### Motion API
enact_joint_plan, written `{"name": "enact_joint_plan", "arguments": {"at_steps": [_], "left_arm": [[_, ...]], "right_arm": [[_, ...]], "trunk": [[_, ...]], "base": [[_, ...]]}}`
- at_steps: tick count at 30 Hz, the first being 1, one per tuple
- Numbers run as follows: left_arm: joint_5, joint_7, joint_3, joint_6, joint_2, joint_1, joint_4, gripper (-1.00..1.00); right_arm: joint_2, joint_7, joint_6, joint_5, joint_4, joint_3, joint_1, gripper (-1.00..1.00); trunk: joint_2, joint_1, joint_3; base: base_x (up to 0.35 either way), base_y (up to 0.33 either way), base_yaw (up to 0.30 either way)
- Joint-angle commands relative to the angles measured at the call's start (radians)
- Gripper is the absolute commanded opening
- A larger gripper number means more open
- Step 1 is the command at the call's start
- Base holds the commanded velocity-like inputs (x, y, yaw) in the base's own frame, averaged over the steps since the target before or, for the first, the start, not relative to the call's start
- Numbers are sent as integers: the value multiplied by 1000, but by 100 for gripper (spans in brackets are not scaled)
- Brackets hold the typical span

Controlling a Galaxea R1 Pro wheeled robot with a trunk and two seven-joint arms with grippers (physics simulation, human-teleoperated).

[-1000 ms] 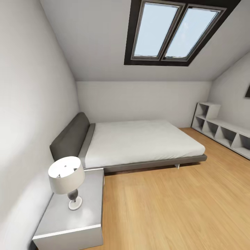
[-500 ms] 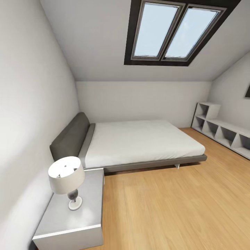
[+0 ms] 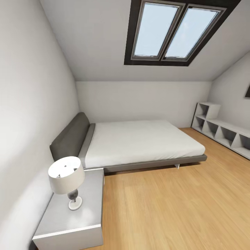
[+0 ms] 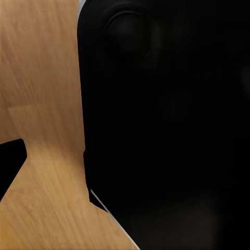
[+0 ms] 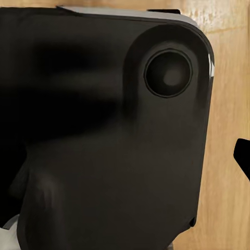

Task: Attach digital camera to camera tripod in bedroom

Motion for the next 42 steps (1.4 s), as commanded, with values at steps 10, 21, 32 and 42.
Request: {"name": "enact_joint_plan", "arguments": {"at_steps": [10,21,32,42], "left_arm": [[0,-1,0,0,0,0,0,100],[0,0,0,0,0,0,0,100],[8,0,5,-18,-17,0,-35,100],[9,1,6,-209,-24,0,-185,100]], "right_arm": [[0,-1,-68,-1,-1,0,0,100],[3,0,-98,-3,-1,0,0,100],[-1,1,-174,0,-148,1,0,100],[-5,-1,-332,3,-285,2,0,100]], "trunk": [[0,0,-1],[0,0,-1],[0,0,-1],[0,0,-1]], "base": [[0,0,0],[0,0,0],[0,0,0],[0,0,0]]}}
